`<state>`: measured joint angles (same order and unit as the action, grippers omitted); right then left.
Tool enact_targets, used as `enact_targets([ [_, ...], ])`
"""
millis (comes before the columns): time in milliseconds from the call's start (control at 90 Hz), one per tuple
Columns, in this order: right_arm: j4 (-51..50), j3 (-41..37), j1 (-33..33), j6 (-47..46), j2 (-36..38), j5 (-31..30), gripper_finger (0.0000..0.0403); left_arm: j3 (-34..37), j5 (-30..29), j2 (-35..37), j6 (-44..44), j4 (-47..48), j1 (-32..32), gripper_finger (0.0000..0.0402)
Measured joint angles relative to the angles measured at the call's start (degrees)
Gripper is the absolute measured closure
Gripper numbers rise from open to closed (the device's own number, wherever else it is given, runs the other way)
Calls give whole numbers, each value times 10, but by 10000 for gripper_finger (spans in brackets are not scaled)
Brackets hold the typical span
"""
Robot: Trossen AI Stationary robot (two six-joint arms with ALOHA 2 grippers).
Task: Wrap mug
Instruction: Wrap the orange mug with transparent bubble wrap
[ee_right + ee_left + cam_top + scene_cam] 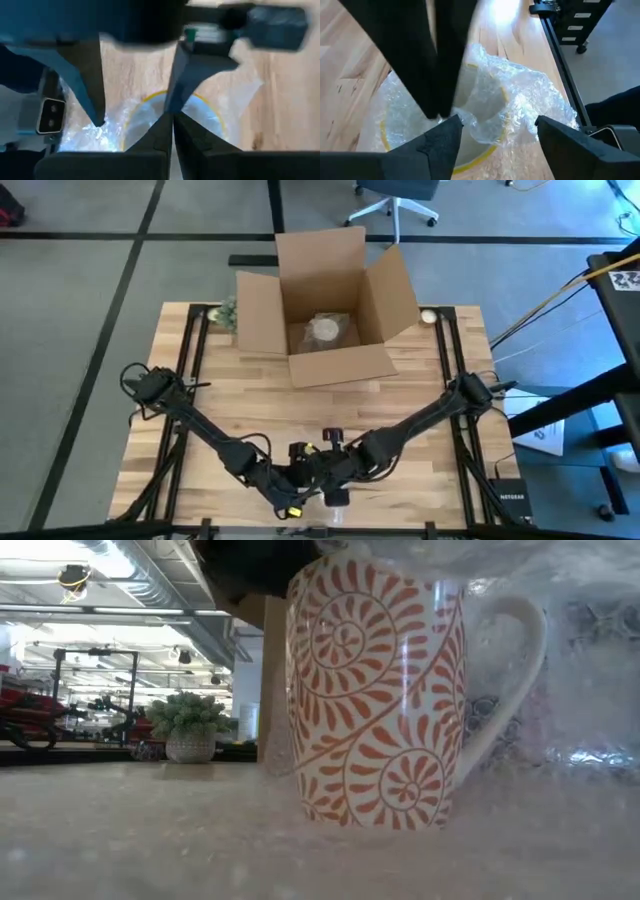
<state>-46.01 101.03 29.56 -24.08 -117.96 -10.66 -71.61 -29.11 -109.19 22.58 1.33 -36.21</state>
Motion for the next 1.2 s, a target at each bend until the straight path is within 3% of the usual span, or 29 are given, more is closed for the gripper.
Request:
enact_targets([
  [589, 102, -101, -2, -15, -17, 11, 400, -1, -5, 2, 5, 7, 2, 163],
  [867, 41, -48, -2, -9, 4, 35, 400, -1, -1, 3, 4, 13, 0, 163],
  [1200, -99, 41, 10, -13, 17, 43, 400, -1, 0, 3, 4, 12, -2, 163],
])
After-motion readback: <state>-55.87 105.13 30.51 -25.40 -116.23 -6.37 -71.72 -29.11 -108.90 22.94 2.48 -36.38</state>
